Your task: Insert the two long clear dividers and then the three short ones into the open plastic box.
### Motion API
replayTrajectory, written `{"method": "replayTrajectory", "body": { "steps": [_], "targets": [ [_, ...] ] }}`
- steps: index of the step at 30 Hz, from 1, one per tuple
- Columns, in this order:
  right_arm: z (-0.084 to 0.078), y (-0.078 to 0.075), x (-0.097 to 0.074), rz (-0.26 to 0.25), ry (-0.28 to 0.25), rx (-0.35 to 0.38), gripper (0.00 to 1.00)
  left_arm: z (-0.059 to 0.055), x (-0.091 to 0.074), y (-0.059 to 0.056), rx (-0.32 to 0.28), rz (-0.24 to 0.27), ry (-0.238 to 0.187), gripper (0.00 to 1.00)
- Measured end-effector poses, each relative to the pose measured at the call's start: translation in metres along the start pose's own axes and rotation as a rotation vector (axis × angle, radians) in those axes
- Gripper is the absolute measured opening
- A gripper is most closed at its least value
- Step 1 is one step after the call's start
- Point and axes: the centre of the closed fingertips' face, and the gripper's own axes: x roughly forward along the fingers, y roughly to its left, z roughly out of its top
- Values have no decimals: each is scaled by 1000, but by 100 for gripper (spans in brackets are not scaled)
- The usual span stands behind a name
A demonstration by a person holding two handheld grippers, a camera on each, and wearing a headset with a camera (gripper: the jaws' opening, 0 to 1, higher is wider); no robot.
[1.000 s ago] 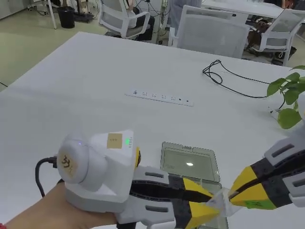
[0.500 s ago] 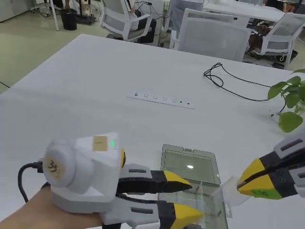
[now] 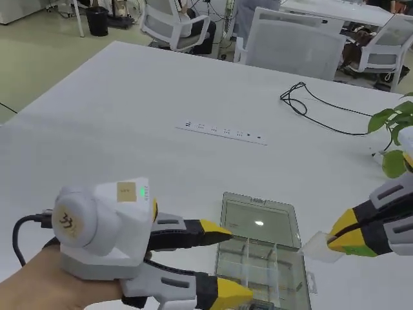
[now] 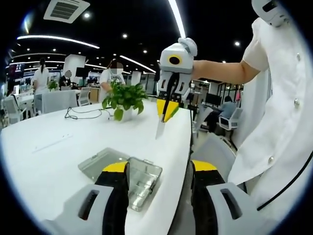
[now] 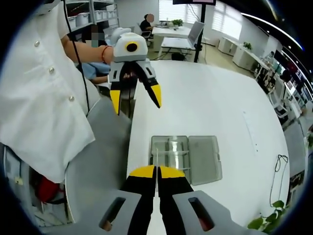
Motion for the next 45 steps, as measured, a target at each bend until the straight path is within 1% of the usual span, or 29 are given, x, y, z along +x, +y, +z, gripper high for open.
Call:
{"method": "replayTrajectory", "body": {
  "steps": [4, 8, 10, 12, 13, 16, 17, 19, 24, 28, 35, 45],
  "targets": [
    [-7, -4, 8, -4, 24, -3, 2, -8, -1, 4, -10, 7, 21, 56],
    [-16, -9, 19, -6, 60, -11, 2, -14, -1, 8, -26, 13, 23, 60],
    [-20, -11, 24, -6, 69, -10, 2, -16, -1, 9, -31, 15, 27, 64],
    [-23, -15, 32, -6, 73, -3, 2, -22, -1, 12, -33, 24, 48, 68],
    [-28, -18, 37, -5, 73, 1, 2, -25, -1, 14, -31, 29, 60, 69],
    [-35, -23, 47, 0, 83, 10, 2, -27, -1, 16, -34, 33, 62, 71],
    [-42, -26, 53, 2, 90, 13, 2, -28, -1, 17, -41, 36, 62, 72],
    [-48, -30, 60, 4, 99, 20, 2, -29, -2, 18, -43, 39, 62, 73],
    [-60, -34, 72, 4, 127, 29, 2, -31, -1, 18, -51, 39, 66, 76],
    [-68, -37, 81, 10, 136, 44, 2, -32, 0, 19, -59, 42, 64, 79],
    [-74, -38, 89, 17, 147, 44, 2, -34, 0, 20, -66, 44, 69, 79],
    [-77, -38, 95, 29, 157, 48, 2, -33, -1, 22, -71, 50, 63, 78]
  ]
}}
